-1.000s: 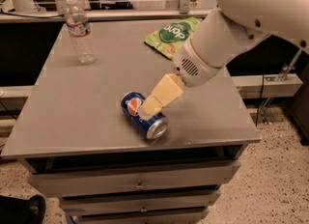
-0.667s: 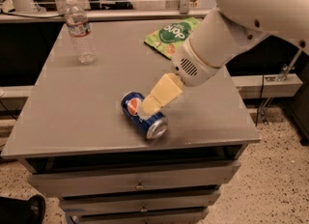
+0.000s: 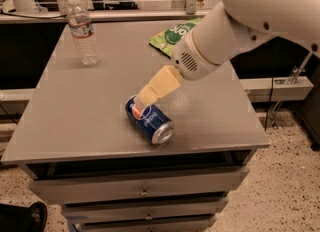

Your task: Move water bottle near green rice chip bag

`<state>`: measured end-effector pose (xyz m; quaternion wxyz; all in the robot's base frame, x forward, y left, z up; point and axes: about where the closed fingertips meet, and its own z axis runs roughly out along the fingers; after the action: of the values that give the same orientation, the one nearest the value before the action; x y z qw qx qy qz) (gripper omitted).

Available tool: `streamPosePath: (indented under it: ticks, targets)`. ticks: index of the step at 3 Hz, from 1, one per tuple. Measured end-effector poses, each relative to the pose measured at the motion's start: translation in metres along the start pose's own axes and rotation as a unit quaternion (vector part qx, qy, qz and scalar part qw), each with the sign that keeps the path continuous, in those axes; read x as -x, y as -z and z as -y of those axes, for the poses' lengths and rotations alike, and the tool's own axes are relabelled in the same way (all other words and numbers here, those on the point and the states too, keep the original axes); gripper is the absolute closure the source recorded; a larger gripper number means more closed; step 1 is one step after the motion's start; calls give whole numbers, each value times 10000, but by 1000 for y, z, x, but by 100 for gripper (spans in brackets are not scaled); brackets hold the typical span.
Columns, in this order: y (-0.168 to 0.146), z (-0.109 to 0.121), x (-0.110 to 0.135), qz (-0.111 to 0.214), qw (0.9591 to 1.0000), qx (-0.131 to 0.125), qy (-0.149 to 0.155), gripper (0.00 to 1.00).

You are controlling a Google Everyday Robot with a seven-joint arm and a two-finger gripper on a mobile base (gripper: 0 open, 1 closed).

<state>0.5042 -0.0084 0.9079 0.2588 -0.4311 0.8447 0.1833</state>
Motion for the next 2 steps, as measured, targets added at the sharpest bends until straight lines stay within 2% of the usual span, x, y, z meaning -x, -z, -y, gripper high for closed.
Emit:
streamPosePath:
  ticks: [1,2]
  targets:
    - [-10,27,44,598,9977,-226,234,0]
    - [-10,27,44,593,9977,-224,236,0]
